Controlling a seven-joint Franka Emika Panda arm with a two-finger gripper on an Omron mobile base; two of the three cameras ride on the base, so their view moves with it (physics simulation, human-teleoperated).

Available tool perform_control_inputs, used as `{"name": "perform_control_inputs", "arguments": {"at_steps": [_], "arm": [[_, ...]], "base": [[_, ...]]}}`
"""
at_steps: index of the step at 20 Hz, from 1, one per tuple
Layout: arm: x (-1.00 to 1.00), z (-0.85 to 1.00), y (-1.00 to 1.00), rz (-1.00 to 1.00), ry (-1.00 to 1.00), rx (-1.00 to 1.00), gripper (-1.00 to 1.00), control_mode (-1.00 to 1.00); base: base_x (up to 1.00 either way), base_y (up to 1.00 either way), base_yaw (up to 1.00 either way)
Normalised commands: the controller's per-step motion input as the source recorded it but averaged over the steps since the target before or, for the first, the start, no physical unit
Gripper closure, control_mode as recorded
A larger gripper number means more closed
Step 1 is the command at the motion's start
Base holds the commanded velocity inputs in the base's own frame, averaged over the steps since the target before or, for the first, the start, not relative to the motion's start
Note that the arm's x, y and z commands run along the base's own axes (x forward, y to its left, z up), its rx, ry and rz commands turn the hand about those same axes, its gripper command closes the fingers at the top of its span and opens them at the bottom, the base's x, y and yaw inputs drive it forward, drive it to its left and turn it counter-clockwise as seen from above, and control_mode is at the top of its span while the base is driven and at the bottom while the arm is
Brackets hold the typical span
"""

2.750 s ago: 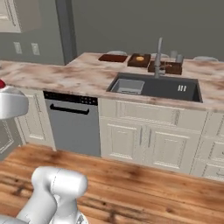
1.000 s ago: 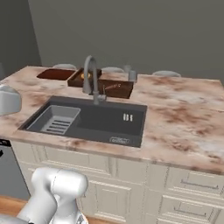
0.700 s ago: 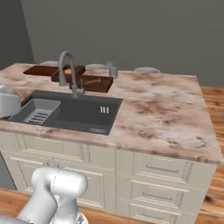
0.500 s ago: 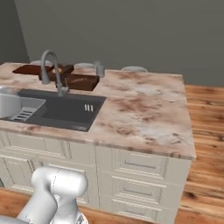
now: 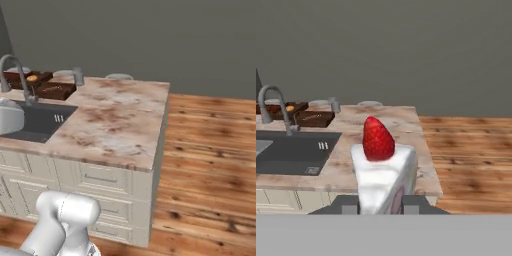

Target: Take the cake and donut from the fridge and place them on the empty tray on the dining counter.

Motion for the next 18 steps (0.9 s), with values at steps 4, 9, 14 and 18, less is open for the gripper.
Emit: {"name": "perform_control_inputs", "arguments": {"at_steps": [4,9,14,18], "arm": [[0.00,0.00,0.00,0.00,0.00,0.00,1.00,1.00],[0.00,0.00,0.00,0.00,0.00,0.00,1.00,1.00],[0.00,0.00,0.00,0.00,0.00,0.00,1.00,1.00],[0.00,0.00,0.00,0.00,0.00,0.00,1.00,1.00]], "base": [[0.19,-1.00,0.00],[0.35,-1.00,0.01],[0.45,-1.00,0.07],[0.91,-1.00,0.13]]}}
